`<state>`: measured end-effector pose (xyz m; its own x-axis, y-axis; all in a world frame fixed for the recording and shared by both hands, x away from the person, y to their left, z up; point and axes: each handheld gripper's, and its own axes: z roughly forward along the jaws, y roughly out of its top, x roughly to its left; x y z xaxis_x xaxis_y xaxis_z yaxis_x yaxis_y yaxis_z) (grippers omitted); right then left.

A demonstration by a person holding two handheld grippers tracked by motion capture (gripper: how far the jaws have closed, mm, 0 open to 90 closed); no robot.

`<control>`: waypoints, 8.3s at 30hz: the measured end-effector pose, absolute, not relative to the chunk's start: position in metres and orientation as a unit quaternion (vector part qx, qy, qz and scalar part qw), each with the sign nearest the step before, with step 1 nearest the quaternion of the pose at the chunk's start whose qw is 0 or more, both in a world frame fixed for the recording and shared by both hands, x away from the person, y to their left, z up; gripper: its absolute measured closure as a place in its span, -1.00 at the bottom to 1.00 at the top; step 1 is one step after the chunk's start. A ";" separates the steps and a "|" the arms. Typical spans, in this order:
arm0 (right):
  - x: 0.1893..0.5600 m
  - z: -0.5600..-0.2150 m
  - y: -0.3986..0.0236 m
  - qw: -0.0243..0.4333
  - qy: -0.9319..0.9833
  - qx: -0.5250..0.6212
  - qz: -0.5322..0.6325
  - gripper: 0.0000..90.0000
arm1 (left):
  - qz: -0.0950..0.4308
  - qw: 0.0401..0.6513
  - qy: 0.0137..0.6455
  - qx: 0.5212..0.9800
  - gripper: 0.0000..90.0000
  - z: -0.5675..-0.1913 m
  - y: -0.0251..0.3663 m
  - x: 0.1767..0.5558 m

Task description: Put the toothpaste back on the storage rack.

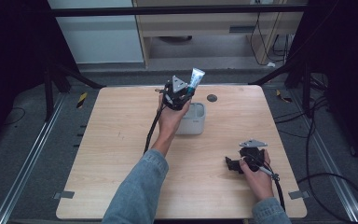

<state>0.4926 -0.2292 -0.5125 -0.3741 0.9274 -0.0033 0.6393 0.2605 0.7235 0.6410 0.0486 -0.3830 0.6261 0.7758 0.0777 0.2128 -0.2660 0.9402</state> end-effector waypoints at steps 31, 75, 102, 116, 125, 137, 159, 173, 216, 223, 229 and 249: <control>0.492 -0.512 -0.229 0.221 0.762 0.514 0.325 -0.99 | 0.278 0.480 0.313 0.771 0.72 -0.393 0.052 0.629; 0.493 -0.512 -0.229 0.221 0.763 0.514 0.324 -0.99 | 0.243 0.431 0.319 0.808 0.72 -0.408 0.047 0.617; 0.493 -0.513 -0.229 0.222 0.762 0.514 0.325 -0.99 | 0.235 0.417 0.340 0.809 0.69 -0.412 0.046 0.620; 0.493 -0.513 -0.229 0.222 0.762 0.514 0.325 -0.99 | 0.239 0.425 0.342 0.803 0.63 -0.412 0.050 0.619; 0.493 -0.513 -0.229 0.222 0.763 0.513 0.325 -0.99 | 0.240 0.423 0.343 0.804 0.63 -0.412 0.050 0.619; 0.493 -0.513 -0.229 0.222 0.762 0.514 0.325 -0.99 | 0.251 0.422 0.336 0.803 0.50 -0.409 0.051 0.615; 0.493 -0.513 -0.229 0.222 0.762 0.514 0.324 -0.99 | 0.300 0.405 0.302 0.809 -0.14 -0.396 0.049 0.601; 0.493 -0.513 -0.229 0.222 0.763 0.513 0.324 -0.99 | 0.298 0.388 0.269 0.830 -0.63 -0.387 0.047 0.579; 0.493 -0.513 -0.229 0.224 0.763 0.512 0.324 -0.99 | 0.220 0.371 0.284 0.856 -0.92 -0.391 0.079 0.528; 0.493 -0.513 -0.229 0.223 0.763 0.513 0.324 -0.99 | 0.219 0.368 0.300 0.852 -0.93 -0.395 0.101 0.528; 0.493 -0.513 -0.229 0.223 0.763 0.513 0.324 -0.99 | 0.219 0.363 0.315 0.849 -0.93 -0.401 0.120 0.528; 0.493 -0.513 -0.229 0.224 0.762 0.513 0.324 -0.99 | 0.209 0.345 0.377 0.834 -0.93 -0.433 0.185 0.526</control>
<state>0.4926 -0.2291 -0.5128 -0.3729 0.9278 -0.0079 0.6379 0.2625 0.7240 0.5260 0.1847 -0.4326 0.6282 0.7729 0.0891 0.4837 -0.4777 0.7334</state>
